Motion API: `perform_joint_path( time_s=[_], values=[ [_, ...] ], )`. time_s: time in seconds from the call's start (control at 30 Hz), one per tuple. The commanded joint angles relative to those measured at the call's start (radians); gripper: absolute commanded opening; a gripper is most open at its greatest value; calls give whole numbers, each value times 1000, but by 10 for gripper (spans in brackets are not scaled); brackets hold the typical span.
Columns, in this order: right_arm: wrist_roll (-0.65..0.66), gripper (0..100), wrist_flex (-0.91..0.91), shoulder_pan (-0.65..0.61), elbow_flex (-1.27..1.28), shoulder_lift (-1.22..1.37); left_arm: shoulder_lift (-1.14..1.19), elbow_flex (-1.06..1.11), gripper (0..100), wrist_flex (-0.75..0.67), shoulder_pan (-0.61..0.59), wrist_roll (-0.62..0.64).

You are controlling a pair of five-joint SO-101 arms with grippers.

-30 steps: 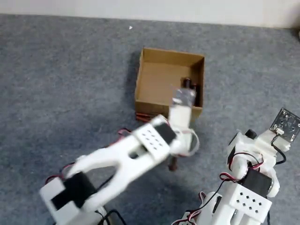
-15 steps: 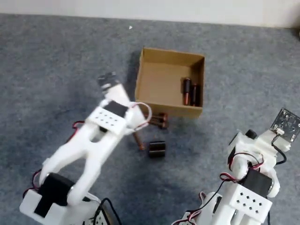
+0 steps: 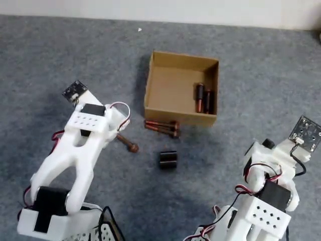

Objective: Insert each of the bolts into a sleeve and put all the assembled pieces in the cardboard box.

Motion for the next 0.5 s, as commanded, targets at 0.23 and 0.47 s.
perform_joint_path(
  time_s=[0.23, 0.47],
  values=[
    [-11, 5, -35, 4, -8, -18, -42, -168, 22, 209, -54, -618],
    [-11, 5, -35, 4, -8, -18, -41, -232, 24, 204, -157, -1211]
  ],
)
